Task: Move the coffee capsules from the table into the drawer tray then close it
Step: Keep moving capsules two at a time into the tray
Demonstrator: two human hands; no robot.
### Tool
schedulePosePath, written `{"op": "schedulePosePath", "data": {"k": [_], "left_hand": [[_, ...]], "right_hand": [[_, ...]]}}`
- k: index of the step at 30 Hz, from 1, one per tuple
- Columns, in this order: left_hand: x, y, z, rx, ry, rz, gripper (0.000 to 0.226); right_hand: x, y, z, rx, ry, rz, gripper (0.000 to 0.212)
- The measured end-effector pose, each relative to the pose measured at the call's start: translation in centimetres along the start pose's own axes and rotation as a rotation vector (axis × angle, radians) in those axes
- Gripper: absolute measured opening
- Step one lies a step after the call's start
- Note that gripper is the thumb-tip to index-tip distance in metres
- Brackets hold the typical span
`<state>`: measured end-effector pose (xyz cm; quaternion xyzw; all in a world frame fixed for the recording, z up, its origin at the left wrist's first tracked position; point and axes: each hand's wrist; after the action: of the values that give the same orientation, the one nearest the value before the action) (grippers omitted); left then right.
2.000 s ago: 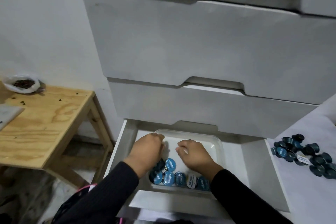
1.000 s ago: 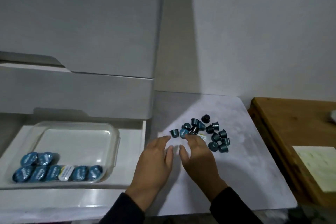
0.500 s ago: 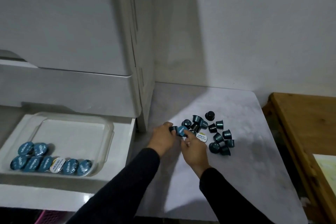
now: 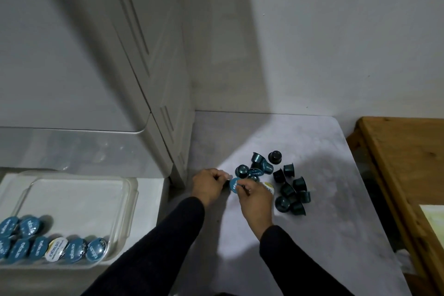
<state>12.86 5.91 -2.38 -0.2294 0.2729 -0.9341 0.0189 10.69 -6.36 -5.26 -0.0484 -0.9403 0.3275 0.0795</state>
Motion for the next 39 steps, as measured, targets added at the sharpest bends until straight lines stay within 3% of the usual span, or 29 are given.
{"op": "schedulePosePath", "data": {"k": [4, 11, 15, 20, 25, 30, 39], "left_hand": [[0.0, 0.2, -0.1, 0.045, -0.013, 0.028, 0.01], [0.7, 0.0, -0.2, 0.055, -0.014, 0.068, 0.02], [2.0, -1.0, 0.9, 0.139, 0.069, 0.018, 0.026], [5.6, -4.0, 2.4, 0.219, 0.225, -0.023, 0.027], [9.5, -8.9, 2.5, 0.216, 0.297, -0.078, 0.024], [12.7, -15.2, 1.2, 0.187, 0.34, -0.105, 0.02], [11.7, -27.0, -7.4, -0.166, 0.343, -0.101, 0.021]], "right_hand": [[0.0, 0.3, 0.3, -0.156, 0.14, 0.006, 0.016], [0.8, -0.7, 0.3, -0.326, 0.261, 0.047, 0.018], [1.1, -2.7, -0.3, -0.268, 0.142, 0.092, 0.02], [2.0, -5.8, -2.4, -0.474, 0.095, 0.135, 0.023], [3.6, -8.4, -6.6, -0.626, 0.059, 0.037, 0.022], [6.2, -8.2, -11.2, -0.631, -0.011, -0.168, 0.023], [11.1, 1.3, -19.6, -0.45, -0.143, -0.514, 0.028]]}}
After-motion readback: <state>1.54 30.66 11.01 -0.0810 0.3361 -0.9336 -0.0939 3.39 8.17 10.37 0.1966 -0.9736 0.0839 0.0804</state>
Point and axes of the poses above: each hand's wrist, its own x-axis away from the middle knuckle, its own y-axis out of the palm, z = x × y, and after that the axes turned 2 degrees about -x, right-handed
